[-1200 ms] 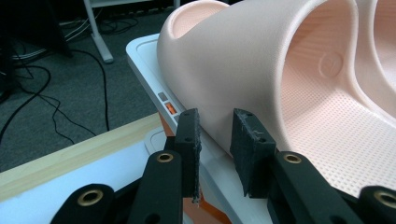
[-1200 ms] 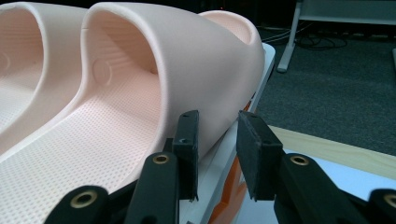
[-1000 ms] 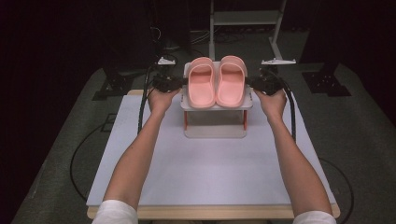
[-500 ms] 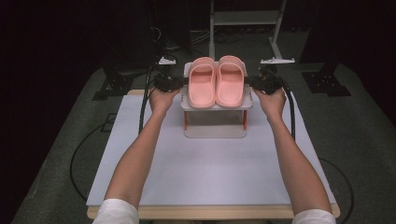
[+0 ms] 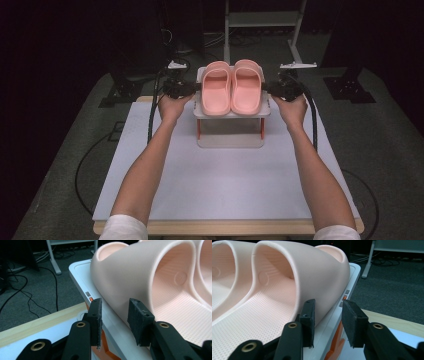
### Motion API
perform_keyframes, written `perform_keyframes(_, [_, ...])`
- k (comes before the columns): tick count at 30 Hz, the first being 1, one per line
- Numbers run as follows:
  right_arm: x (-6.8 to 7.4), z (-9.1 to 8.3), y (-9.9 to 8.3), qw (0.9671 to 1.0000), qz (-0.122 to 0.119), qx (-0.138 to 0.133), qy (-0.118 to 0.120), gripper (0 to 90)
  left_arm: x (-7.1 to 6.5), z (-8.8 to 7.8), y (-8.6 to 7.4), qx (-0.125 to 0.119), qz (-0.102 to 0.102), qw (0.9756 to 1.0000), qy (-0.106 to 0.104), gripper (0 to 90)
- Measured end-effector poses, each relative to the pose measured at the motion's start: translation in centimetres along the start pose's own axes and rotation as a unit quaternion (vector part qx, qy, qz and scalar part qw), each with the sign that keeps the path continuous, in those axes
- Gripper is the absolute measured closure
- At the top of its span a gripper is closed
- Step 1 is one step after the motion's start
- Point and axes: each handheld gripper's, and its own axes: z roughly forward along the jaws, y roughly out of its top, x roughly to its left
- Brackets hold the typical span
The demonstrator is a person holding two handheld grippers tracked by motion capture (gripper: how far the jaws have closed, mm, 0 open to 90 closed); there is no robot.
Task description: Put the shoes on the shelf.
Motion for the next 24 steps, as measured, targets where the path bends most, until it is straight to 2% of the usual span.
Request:
perform_keyframes(9, [-0.9,-1.2,-0.5,0.9998,0.015,-0.009,0.004,60.0,-0.1,-0.7,0.1,-0.002,0.001,1.0000,-0.007,61.5])
perform_keyframes(17, [-1.4,-2.3,-0.8,0.9997,0.017,-0.012,0.011,57.6,-0.6,-1.0,0.0,-0.003,0.009,0.9998,-0.016,59.8])
perform_keyframes(24, [-1.7,-3.5,-1.3,0.9996,0.016,-0.017,0.018,55.7,-0.5,-1.3,-0.7,-0.004,-0.006,0.9996,-0.026,56.8])
